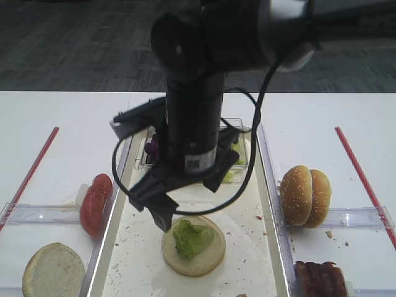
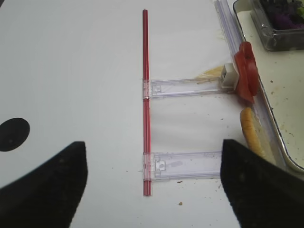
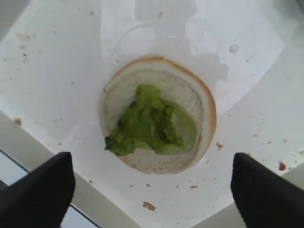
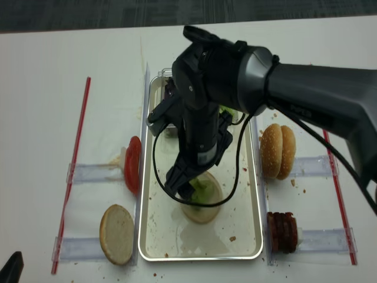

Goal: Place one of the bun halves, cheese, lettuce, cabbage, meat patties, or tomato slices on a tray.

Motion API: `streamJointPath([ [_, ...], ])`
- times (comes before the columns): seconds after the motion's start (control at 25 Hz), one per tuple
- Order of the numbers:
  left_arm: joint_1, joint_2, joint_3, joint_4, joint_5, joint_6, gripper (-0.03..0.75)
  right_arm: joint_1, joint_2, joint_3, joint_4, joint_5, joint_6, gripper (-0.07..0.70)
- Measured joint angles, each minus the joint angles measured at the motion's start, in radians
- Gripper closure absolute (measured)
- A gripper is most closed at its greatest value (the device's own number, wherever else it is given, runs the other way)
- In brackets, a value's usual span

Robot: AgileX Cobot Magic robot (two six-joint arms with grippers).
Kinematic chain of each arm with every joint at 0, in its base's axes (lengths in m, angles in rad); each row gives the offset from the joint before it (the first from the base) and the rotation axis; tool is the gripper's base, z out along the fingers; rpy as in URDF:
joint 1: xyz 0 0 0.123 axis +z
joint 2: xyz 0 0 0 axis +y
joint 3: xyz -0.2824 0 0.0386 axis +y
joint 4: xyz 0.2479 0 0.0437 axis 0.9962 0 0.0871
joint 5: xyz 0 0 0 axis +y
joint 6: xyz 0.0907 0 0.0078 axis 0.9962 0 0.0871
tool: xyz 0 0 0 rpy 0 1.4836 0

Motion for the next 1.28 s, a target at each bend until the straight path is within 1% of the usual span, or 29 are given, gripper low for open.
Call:
streamJointPath([
  [0.16, 0.000, 0.000, 0.000, 0.000, 0.000, 0.000, 0.151, 0.000, -0.087, -0.091, -0.004, 0.050, 0.002, -0.058],
  [0.28, 0.000, 0.000, 0.000, 0.000, 0.000, 0.000, 0.151, 0.000, -0.138, -0.153, -0.004, 0.064, 0.002, -0.058],
  [0.44, 0.000, 0.000, 0.000, 0.000, 0.000, 0.000, 0.151, -0.011, -0.152, -0.171, -0.005, 0.076, 0.004, -0.058],
  [0.56, 0.000, 0.000, 0.000, 0.000, 0.000, 0.000, 0.152, -0.057, -0.152, -0.171, 0.006, 0.079, 0.008, -0.058],
  [0.72, 0.000, 0.000, 0.000, 0.000, 0.000, 0.000, 0.152, -0.199, -0.152, -0.171, -0.016, 0.080, 0.016, -0.058],
  [0.88, 0.000, 0.000, 0.000, 0.000, 0.000, 0.000, 0.152, -0.401, -0.141, -0.171, -0.072, 0.080, 0.022, -0.058],
  [0.96, 0.000, 0.000, 0.000, 0.000, 0.000, 0.000, 0.152, -0.510, -0.133, -0.171, -0.082, 0.080, 0.024, -0.058],
  [1.08, 0.000, 0.000, 0.000, 0.000, 0.000, 0.000, 0.152, -0.644, -0.129, -0.171, -0.086, 0.080, 0.026, -0.058],
  [1.2, 0.000, 0.000, 0.000, 0.000, 0.000, 0.000, 0.151, -0.729, -0.116, -0.171, -0.080, 0.080, 0.030, -0.058],
  [1.28, 0.000, 0.000, 0.000, 0.000, 0.000, 0.000, 0.151, -0.757, -0.109, -0.171, -0.071, 0.080, 0.035, -0.058],
])
